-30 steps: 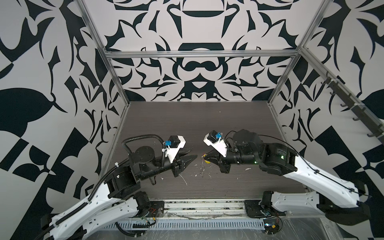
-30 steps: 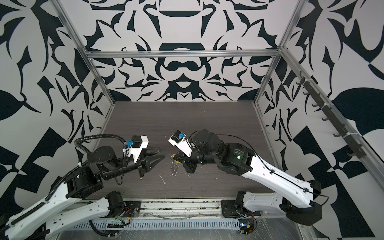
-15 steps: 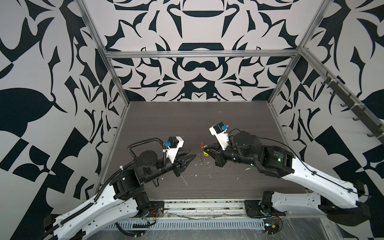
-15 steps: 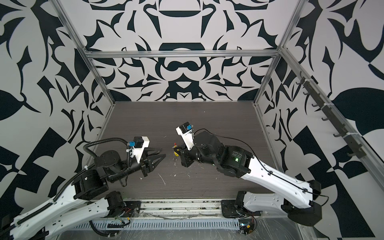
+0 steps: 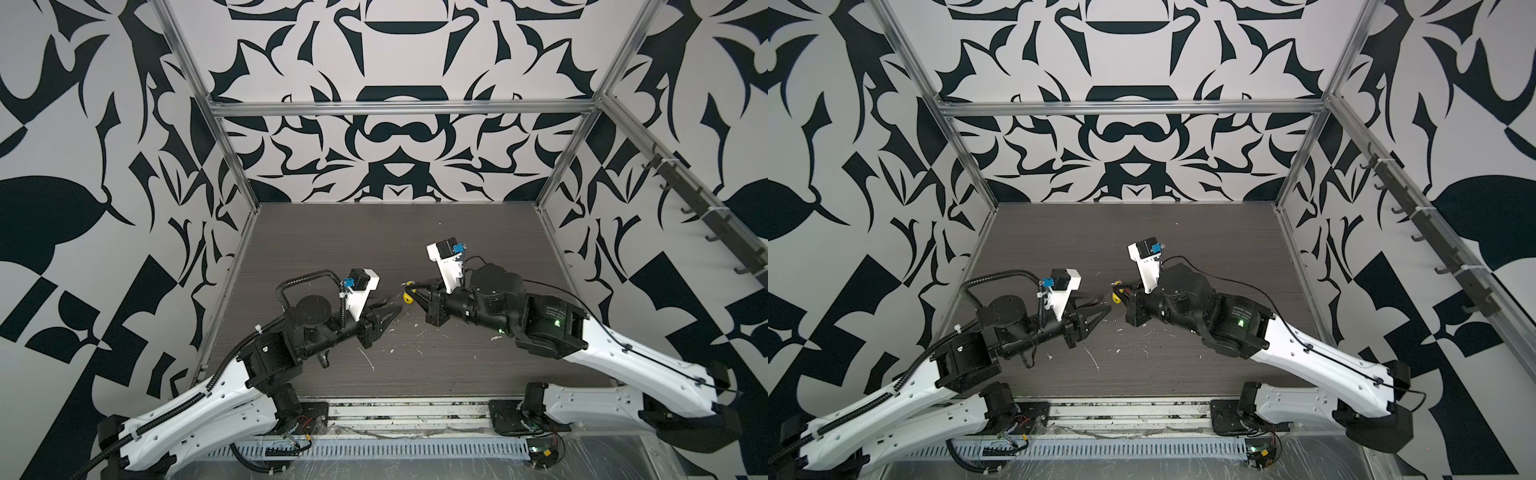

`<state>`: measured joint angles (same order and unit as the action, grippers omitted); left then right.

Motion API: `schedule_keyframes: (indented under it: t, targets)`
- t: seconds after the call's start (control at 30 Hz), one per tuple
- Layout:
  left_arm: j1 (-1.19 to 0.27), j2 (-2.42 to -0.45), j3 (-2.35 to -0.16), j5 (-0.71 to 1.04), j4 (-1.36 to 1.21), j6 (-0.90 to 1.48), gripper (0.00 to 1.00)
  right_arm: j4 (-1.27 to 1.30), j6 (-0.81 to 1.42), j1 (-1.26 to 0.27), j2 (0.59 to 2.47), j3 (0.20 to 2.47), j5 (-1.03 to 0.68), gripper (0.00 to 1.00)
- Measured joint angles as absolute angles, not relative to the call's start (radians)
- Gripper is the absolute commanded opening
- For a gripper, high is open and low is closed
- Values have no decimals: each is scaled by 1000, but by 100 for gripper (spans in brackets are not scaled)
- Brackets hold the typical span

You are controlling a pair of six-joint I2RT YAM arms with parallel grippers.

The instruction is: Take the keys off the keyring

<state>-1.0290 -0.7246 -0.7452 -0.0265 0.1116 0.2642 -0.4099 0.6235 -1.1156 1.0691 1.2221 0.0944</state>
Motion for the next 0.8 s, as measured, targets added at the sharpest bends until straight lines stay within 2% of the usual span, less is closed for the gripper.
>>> schedule_keyframes:
  t: [0.2, 0.57, 0.8]
  targets:
    - [-1030, -748, -746, -74, 117, 254, 39, -387, 674, -1117, 1054, 1199, 113, 0]
    - [-1031, -672, -750, -79, 115, 234, 42, -283, 852, -1117, 974, 1063, 189, 0]
    - [-1031, -750, -771, -33, 110, 232, 41, -238, 900, -1117, 1008, 1063, 192, 0]
